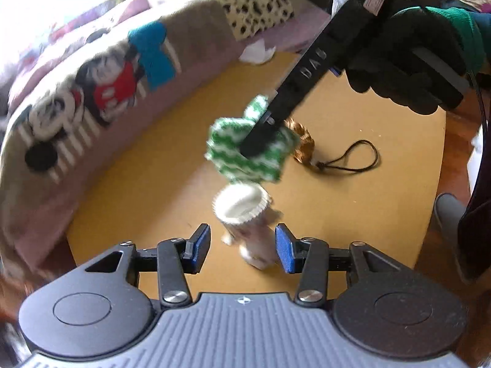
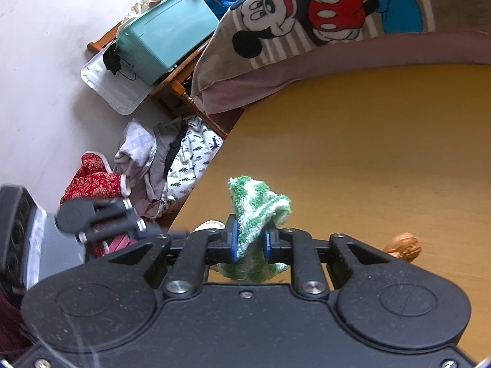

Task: Clean container
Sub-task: 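Wipe the figurine's head with the cloth while the left tool holds it, then rub the cloth against the figurine's side while the left tool holds it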

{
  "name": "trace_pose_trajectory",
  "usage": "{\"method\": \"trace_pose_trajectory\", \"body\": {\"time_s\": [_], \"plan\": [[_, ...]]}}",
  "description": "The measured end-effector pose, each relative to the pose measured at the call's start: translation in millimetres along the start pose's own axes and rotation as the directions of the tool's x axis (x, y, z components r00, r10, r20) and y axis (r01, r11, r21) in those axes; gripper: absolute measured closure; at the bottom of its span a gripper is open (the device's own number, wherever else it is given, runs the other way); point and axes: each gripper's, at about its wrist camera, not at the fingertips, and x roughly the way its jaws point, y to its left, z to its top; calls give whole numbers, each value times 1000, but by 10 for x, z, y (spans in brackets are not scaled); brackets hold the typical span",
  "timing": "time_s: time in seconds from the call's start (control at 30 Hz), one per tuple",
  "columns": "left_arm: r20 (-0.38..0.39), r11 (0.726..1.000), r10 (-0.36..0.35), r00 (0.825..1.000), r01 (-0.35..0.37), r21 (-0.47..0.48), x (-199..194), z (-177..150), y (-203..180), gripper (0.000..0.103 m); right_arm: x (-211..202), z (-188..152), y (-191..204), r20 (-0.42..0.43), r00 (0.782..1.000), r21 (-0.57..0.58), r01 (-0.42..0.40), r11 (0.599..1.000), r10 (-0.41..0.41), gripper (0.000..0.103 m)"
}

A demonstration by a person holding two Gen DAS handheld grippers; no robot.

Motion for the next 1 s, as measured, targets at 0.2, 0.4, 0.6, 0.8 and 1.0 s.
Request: {"method": "trace_pose_trajectory", "body": {"time_s": [0.2, 0.4, 0.6, 0.8, 1.0], "plan": [[-6, 986, -135, 991, 135, 103, 202, 28, 136, 47, -84, 5, -25, 11, 1000, 7, 0, 1000, 0, 86], [-1, 966, -243, 970, 242, 88, 404, 6, 301, 47, -91, 27, -48, 3, 1000, 10, -13, 1000, 13, 86], [89, 929, -367, 926, 369, -12, 430, -3, 473, 57, -73, 37, -39, -16, 1000, -6, -27, 1000, 26, 86], [97, 954, -276, 956, 285, -89, 385, -7, 401, 59, -26, 3, -23, -50, 998, -22, -34, 999, 33, 86], [44, 916, 7, 999, 11, -401, 386, 56, 207, 59, -37, 15, -4, -41, 999, -26, -24, 999, 23, 86]]}}
